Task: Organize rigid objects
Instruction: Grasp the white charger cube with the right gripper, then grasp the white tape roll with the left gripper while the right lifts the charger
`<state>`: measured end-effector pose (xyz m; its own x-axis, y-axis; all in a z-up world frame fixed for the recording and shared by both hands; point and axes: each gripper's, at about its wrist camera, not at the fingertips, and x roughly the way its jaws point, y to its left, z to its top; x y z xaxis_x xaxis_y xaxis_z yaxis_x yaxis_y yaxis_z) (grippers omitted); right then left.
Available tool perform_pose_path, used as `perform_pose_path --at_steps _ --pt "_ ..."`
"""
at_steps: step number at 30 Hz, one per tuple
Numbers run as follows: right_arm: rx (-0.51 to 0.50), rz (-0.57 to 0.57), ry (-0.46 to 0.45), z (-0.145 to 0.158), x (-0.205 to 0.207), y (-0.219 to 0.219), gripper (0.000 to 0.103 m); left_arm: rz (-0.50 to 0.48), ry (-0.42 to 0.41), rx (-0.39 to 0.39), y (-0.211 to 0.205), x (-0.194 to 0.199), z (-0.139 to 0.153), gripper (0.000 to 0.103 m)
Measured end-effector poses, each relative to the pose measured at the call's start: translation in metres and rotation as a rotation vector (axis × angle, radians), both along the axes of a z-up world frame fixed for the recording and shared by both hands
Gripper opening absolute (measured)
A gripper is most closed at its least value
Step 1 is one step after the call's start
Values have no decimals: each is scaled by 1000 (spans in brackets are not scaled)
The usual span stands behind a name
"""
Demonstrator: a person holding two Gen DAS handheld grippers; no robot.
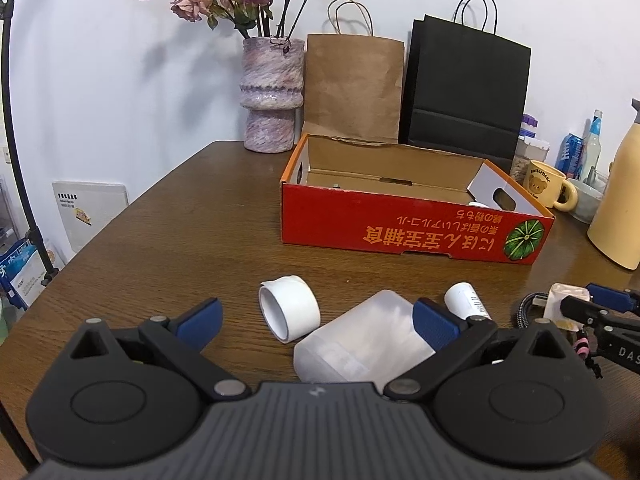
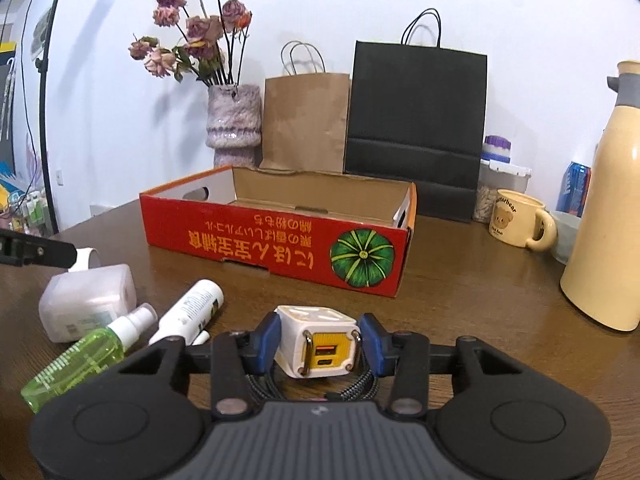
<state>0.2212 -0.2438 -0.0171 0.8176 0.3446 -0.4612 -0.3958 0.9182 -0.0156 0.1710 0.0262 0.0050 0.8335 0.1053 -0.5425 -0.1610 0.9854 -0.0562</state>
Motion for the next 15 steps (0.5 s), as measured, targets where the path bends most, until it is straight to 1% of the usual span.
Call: perform_pose_path --at_steps 7,11,15 --pt "-8 7 -21 2 -8 4 43 -2 1 14 9 1 -2 103" --pt "-38 12 7 -2 -4 8 43 -8 6 20 13 2 -4 103" --pt "-34 5 20 -3 -3 7 43 -30 13 39 17 7 -5 103"
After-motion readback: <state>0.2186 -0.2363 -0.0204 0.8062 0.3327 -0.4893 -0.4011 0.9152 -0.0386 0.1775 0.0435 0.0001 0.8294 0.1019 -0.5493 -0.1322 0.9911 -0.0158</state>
